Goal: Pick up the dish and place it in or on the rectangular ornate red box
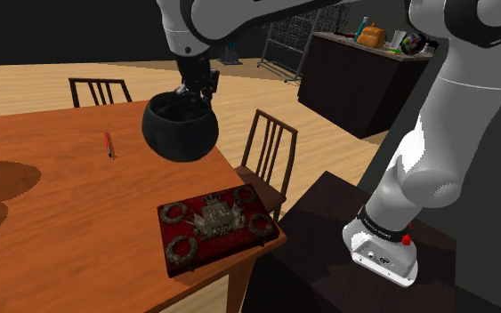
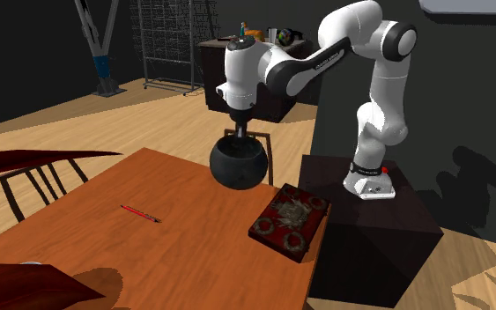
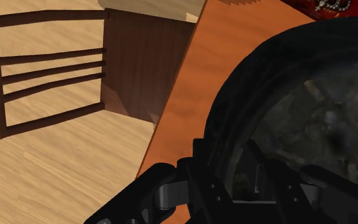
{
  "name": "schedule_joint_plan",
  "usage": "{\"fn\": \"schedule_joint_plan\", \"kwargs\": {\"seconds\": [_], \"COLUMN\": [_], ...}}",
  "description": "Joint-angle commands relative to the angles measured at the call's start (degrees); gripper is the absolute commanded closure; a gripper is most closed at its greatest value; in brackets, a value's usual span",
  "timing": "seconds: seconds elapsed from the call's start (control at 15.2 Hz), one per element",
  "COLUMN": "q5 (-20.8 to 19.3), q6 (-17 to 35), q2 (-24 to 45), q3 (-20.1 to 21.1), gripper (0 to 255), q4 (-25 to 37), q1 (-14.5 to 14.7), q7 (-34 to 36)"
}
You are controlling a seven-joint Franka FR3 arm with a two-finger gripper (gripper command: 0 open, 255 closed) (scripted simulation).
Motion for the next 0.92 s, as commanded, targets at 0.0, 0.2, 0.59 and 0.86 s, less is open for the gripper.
{"fn": "schedule_joint_plan", "kwargs": {"seconds": [0.0, 0.2, 0.59, 0.86], "q5": [1.26, 3.45, 8.18, 11.55], "q6": [0.19, -0.04, -1.89, -4.12], "q2": [-3.55, -8.93, -19.01, -25.30], "q3": [0.62, 1.63, 3.70, 5.24], "gripper": [255, 255, 255, 255], "q4": [-3.53, -8.64, -16.75, -20.77], "q1": [0.38, 1.32, 4.05, 6.47], "q7": [0.80, 2.07, 4.67, 6.74]}}
